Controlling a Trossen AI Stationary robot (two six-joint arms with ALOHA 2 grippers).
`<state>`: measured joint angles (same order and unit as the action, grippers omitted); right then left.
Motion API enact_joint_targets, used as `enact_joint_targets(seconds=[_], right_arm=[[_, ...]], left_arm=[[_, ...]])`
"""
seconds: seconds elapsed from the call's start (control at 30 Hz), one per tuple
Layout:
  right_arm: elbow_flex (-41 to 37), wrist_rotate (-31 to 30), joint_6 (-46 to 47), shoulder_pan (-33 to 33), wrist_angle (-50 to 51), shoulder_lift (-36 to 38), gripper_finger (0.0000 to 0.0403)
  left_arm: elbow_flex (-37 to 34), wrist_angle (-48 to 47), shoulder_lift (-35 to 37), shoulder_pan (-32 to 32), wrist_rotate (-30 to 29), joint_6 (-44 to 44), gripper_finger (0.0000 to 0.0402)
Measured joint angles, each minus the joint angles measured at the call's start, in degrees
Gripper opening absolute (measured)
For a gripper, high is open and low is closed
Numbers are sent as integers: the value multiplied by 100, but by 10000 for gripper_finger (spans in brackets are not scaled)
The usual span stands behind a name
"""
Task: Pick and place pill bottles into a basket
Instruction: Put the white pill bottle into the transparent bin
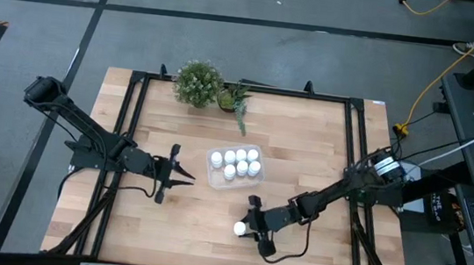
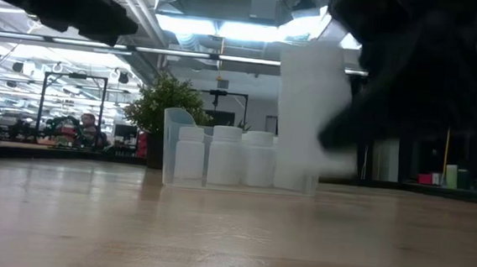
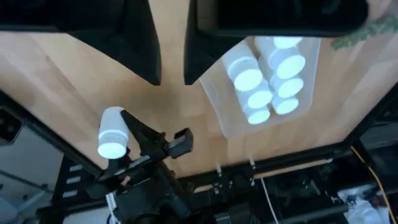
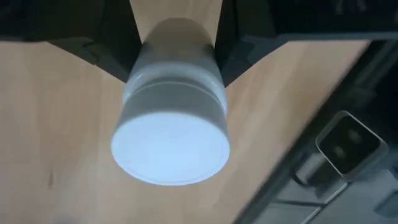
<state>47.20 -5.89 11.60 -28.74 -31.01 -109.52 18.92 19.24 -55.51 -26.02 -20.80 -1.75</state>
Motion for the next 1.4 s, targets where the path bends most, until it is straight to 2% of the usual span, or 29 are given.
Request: enact_joint_targets(seconds=[0.37, 0.53, 0.7, 0.83, 0.97, 1.07, 1.2, 1.4], right_arm=[[0, -1, -473, 324, 646, 754, 159], [0, 7, -691, 506, 723, 909, 158], [0, 500, -966, 759, 666, 1102, 158], [-116, 980, -1194, 1032, 699, 1328, 158], [-402, 1047, -1357, 1317, 700, 1745, 158], [-605, 1054, -1538, 1494, 698, 2099, 158], [-847, 1064, -1698, 1725, 704, 2512, 158], [-1006, 1064, -1764, 2043, 726, 2717, 158]], left_arm=[[-1, 700, 1, -1, -31, 0, 196], [-1, 672, 2, -2, -63, -34, 232], [-1, 675, 2, -2, -118, 41, 239], [6, 785, 2, 2, -334, 709, 236], [133, 774, 0, 2, -356, 1003, 236], [333, 757, -77, 5, -580, 1005, 235], [743, 612, -433, 196, -865, 729, 235], [1503, 218, -1317, 732, -354, 298, 235]])
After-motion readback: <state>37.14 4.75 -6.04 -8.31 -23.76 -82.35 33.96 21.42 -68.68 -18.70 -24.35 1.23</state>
